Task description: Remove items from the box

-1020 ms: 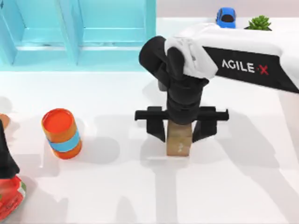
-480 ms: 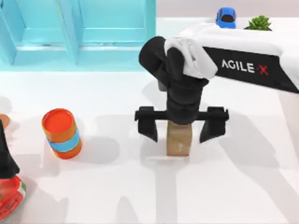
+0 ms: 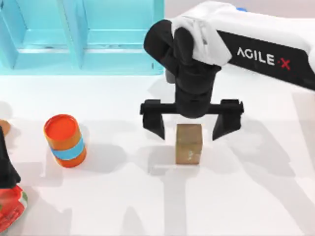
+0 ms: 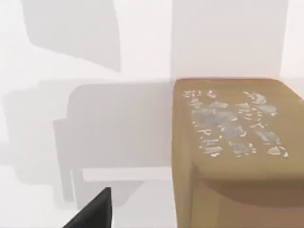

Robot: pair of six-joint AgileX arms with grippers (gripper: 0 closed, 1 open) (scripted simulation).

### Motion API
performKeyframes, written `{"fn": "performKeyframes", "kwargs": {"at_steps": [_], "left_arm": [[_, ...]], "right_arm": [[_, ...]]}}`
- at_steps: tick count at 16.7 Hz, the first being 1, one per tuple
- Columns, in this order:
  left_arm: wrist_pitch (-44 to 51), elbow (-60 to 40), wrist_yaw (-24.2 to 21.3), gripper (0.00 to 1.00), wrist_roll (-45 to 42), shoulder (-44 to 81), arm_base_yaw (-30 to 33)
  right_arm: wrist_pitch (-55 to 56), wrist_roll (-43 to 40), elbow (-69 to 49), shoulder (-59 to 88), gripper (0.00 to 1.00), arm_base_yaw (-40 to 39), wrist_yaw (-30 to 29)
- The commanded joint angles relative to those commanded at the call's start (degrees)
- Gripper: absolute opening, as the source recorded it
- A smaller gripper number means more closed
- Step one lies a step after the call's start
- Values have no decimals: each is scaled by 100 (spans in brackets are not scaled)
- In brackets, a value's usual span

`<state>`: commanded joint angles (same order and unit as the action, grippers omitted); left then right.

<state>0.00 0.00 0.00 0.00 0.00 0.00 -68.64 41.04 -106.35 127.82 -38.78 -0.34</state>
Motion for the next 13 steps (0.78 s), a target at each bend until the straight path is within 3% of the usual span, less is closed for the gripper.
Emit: {"fn": "performKeyframes", "kwargs": {"at_steps": [5, 13], "left_arm": [[0, 0, 0, 100, 0, 0, 0], [0, 0, 0, 100, 0, 0, 0]], "right_arm": [[-831, -11, -695, -152, 100, 15, 5], [-885, -365, -671, -168, 100, 385, 20]]}}
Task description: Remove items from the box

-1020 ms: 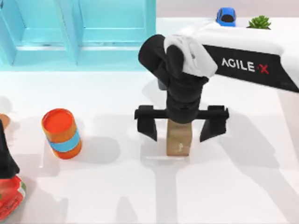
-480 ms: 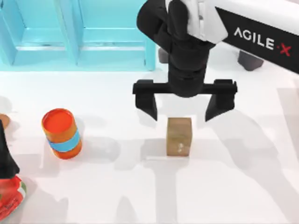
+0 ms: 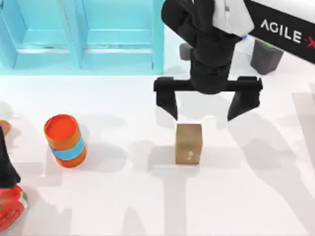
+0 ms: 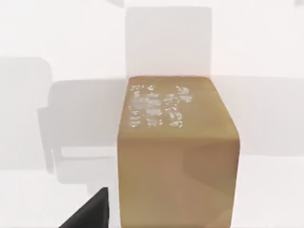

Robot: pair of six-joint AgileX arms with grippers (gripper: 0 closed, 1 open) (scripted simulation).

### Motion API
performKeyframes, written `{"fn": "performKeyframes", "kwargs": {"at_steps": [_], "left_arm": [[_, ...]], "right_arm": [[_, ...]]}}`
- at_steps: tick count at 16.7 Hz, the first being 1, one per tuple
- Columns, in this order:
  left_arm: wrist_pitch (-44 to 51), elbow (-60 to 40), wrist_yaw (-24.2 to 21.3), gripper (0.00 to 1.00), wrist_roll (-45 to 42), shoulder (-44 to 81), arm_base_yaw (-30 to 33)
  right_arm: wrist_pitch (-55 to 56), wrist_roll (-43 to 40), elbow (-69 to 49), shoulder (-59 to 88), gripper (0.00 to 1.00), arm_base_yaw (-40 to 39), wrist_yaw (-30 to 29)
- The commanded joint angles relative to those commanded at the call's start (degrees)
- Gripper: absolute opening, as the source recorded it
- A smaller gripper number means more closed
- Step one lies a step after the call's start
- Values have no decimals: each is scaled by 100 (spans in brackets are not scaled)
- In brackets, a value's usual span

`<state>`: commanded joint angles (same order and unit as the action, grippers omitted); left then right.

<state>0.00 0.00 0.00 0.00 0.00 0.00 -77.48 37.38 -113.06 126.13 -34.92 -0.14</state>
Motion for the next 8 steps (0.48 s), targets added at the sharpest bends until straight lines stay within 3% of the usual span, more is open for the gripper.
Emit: {"fn": "performKeyframes", "kwargs": {"at_steps": [3, 8], "left_arm": [[0, 0, 0, 100, 0, 0, 0], [0, 0, 0, 100, 0, 0, 0]], "right_arm": [[-87, -825, 64, -98, 100, 885, 16], [-225, -2978, 227, -408, 100, 3104, 21]]}}
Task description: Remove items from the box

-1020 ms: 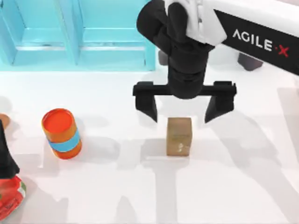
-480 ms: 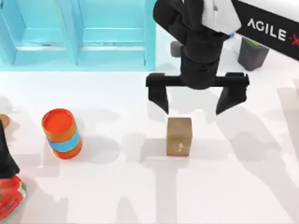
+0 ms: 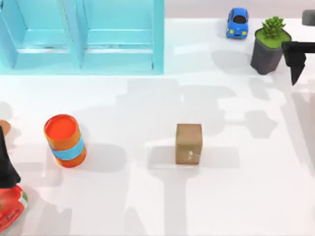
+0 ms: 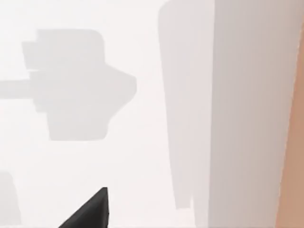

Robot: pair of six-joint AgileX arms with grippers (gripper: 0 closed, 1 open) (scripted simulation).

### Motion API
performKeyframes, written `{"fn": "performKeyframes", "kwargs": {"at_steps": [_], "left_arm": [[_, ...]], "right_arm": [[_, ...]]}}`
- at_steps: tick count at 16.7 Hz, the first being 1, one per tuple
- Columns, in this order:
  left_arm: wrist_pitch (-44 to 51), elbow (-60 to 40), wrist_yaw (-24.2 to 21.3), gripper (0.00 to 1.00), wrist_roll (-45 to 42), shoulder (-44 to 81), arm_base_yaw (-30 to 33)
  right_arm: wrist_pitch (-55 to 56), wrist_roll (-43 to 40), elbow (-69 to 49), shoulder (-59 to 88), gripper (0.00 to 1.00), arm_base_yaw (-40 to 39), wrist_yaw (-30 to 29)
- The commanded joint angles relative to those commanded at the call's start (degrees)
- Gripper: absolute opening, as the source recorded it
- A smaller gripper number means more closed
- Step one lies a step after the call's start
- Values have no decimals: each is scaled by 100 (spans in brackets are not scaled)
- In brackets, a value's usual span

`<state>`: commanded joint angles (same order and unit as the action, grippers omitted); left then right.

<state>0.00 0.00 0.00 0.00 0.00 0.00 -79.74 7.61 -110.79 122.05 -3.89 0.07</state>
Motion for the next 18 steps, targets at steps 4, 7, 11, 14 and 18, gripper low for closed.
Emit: {"fn": "performKeyframes", "kwargs": {"at_steps": [4, 7, 11, 14, 18], "left_arm": [[0, 0, 0, 100, 0, 0, 0], [0, 0, 0, 100, 0, 0, 0], [0, 0, 0, 100, 0, 0, 0], [0, 0, 0, 100, 0, 0, 0], [0, 0, 0, 100, 0, 0, 0]], "right_arm": [[-72, -1813, 178, -314, 100, 1756, 1], [-110, -2719, 302, -504, 100, 2647, 12], [-127, -3086, 371, -598, 100, 3008, 20], [-119, -3080, 351, -574, 100, 2991, 15], [191, -3058, 708, -617, 100, 2982, 20]]}}
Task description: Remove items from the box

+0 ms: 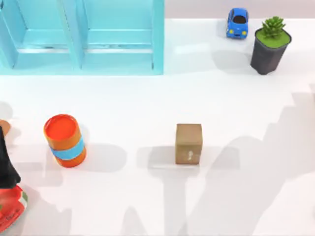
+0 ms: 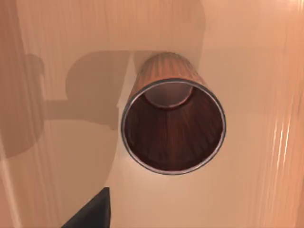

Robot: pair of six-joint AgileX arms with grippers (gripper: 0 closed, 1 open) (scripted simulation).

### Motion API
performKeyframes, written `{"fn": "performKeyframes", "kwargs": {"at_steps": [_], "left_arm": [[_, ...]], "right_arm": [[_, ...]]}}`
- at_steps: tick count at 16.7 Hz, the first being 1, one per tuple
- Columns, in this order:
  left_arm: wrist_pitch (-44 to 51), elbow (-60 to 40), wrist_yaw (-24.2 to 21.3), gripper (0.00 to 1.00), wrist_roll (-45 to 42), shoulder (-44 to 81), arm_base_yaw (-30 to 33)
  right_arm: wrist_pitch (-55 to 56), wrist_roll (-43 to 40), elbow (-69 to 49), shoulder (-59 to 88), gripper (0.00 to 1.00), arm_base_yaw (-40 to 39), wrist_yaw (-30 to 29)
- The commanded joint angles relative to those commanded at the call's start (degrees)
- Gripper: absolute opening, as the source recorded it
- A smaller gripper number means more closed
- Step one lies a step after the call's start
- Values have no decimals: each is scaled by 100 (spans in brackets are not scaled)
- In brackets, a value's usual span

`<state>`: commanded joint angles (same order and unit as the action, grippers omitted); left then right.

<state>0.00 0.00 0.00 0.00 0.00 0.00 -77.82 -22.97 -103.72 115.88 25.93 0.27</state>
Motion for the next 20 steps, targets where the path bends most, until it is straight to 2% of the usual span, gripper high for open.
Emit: {"fn": "performKeyframes", "kwargs": {"at_steps": [9, 15, 20], "left_arm": [[0, 0, 0, 100, 0, 0, 0], [0, 0, 0, 100, 0, 0, 0], [0, 0, 0, 100, 0, 0, 0]], "right_arm": [[1659, -4, 1431, 210, 100, 5, -3], [1851, 2, 1583, 268, 100, 0, -1], [1851, 2, 1583, 268, 62, 0, -1]]}}
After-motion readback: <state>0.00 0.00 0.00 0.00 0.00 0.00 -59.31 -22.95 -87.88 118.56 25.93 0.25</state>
